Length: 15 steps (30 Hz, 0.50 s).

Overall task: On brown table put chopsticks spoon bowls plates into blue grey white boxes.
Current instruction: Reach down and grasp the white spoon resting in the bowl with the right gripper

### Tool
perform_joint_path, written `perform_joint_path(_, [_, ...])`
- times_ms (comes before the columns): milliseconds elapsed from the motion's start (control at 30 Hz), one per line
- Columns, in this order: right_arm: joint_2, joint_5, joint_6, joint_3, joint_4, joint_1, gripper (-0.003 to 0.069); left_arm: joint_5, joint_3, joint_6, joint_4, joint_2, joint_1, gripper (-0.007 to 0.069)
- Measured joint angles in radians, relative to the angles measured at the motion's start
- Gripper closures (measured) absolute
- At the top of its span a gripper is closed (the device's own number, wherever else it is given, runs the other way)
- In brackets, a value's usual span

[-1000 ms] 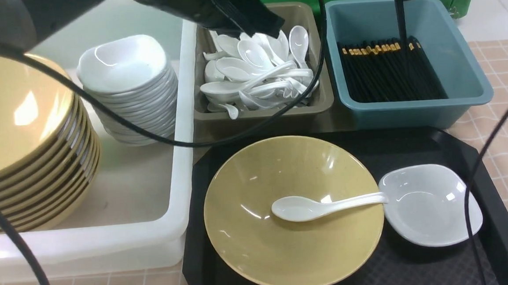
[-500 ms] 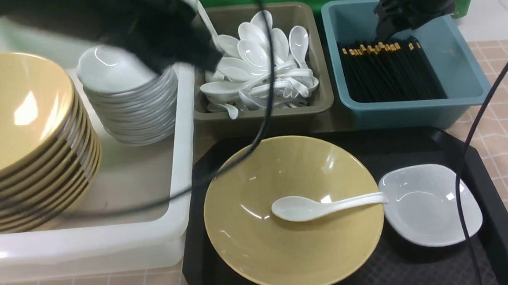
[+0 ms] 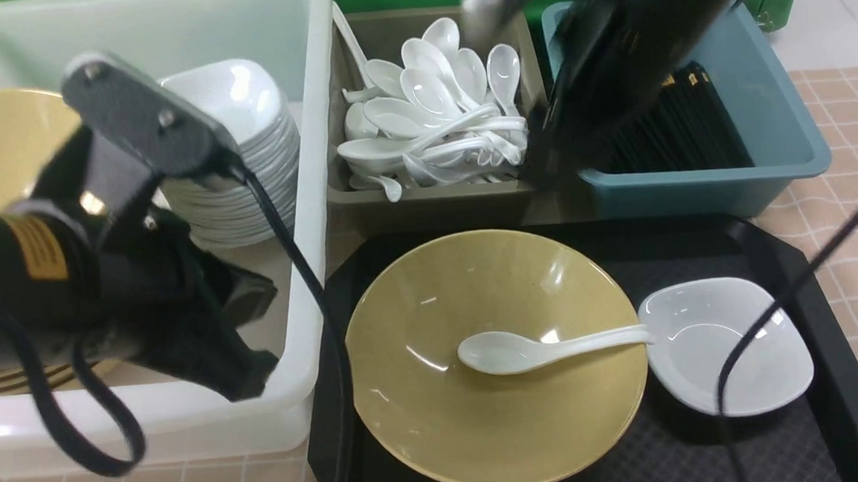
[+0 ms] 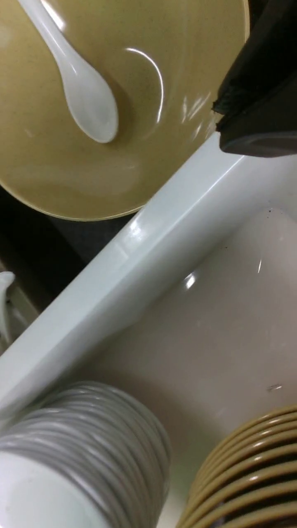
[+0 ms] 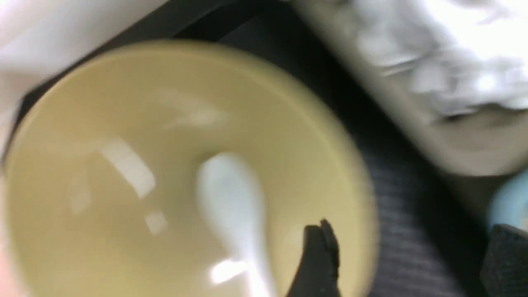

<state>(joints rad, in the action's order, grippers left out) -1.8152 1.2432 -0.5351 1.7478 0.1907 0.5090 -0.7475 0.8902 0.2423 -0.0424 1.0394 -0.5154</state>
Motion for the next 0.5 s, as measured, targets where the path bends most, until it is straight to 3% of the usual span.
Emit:
perform_joint_path(233, [-0.052, -0.003, -0.341, -0.182, -0.060, 0.162, 0.0125, 0.087, -0.020, 0.000, 0.001, 0.016, 0.000, 0.0623])
perform_joint_path(500, [-0.149, -0.026, -0.371, -0.186, -0.160, 0.160, 0.0125, 0.087, -0.020, 0.000, -0.001, 0.019, 0.000, 0.0623])
